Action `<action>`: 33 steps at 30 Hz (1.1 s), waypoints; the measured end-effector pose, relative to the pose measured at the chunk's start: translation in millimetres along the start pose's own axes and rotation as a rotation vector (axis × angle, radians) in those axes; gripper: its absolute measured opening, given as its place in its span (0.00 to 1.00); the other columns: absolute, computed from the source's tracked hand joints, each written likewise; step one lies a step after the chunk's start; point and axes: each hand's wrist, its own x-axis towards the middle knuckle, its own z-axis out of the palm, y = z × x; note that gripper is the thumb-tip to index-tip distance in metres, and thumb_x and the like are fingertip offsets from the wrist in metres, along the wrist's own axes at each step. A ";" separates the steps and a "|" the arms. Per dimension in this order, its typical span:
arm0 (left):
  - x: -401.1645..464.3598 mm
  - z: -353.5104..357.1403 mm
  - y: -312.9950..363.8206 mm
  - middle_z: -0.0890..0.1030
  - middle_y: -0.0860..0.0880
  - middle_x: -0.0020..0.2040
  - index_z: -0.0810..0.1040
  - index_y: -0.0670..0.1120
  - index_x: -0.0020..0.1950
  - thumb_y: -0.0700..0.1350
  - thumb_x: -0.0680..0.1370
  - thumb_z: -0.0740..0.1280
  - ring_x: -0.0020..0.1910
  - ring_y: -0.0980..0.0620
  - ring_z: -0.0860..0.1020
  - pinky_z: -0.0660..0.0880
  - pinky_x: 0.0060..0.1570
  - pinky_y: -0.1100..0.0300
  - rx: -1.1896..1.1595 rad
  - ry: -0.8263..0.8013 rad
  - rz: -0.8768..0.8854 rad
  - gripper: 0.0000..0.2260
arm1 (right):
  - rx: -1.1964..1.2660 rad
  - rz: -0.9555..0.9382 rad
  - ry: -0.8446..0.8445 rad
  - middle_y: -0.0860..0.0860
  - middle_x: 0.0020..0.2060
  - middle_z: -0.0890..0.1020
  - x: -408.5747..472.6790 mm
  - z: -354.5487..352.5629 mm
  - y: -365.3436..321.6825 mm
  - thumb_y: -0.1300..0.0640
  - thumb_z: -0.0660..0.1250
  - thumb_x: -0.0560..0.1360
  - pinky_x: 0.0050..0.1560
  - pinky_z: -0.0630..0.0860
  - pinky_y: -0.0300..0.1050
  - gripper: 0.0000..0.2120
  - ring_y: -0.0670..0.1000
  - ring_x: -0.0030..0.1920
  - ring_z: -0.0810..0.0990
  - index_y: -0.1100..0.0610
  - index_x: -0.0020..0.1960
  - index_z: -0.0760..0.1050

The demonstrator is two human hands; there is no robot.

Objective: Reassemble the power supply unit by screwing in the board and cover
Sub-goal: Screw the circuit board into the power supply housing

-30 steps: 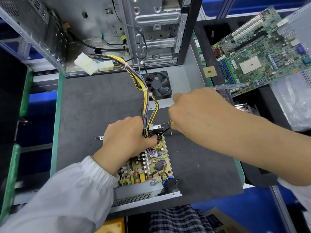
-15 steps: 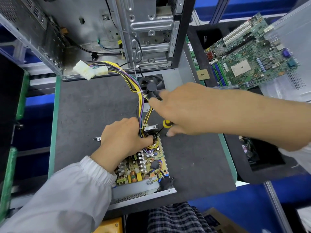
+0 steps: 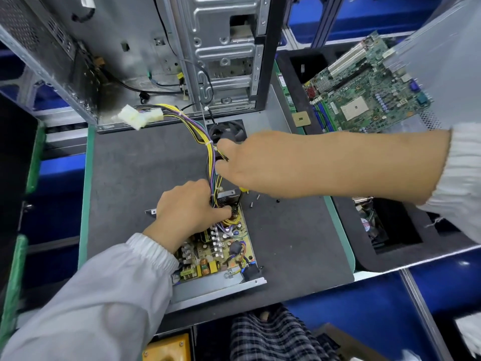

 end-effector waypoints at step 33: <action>-3.3 -6.0 1.5 0.77 0.50 0.44 0.75 0.49 0.52 0.67 0.72 0.65 0.42 0.46 0.75 0.69 0.40 0.55 0.023 -0.017 -0.016 0.22 | -0.003 0.034 0.091 0.57 0.42 0.72 4.7 16.6 0.3 0.54 0.63 0.78 0.24 0.52 0.42 0.16 0.48 0.25 0.59 0.60 0.61 0.64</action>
